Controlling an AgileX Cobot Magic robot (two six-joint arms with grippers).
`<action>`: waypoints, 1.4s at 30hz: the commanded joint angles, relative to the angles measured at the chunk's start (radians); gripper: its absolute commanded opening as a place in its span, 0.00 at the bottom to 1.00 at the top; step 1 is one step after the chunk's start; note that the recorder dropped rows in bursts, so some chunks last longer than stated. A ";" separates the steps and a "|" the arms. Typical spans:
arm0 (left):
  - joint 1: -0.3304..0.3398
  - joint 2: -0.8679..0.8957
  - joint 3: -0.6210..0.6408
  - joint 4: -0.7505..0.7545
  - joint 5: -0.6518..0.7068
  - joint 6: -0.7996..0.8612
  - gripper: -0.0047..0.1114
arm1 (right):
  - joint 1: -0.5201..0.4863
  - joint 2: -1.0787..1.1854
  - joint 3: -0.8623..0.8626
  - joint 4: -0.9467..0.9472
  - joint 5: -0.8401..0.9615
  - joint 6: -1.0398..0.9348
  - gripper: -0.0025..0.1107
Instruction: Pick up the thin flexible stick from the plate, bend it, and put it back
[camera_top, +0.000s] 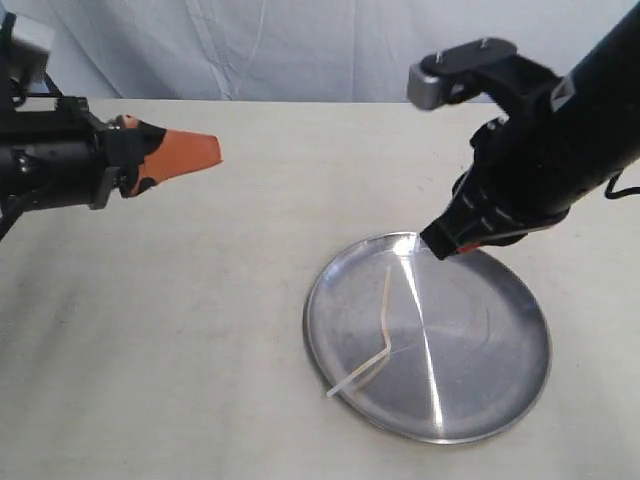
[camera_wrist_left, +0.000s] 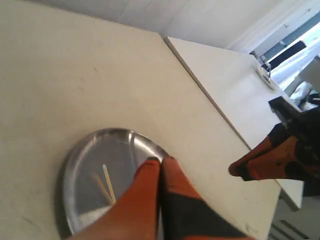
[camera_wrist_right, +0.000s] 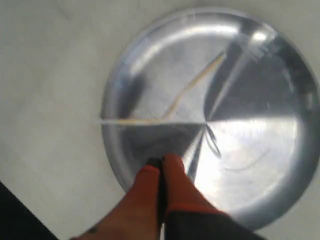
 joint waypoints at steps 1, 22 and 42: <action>-0.001 -0.198 0.012 0.062 0.173 0.057 0.04 | -0.006 -0.181 0.110 0.109 -0.147 0.002 0.02; -0.001 -0.517 0.067 0.148 0.472 -0.007 0.04 | -0.006 -0.655 0.394 0.115 -0.322 0.002 0.02; -0.001 -0.517 0.067 0.148 0.470 -0.008 0.04 | -0.485 -1.272 0.903 0.116 -0.729 0.007 0.02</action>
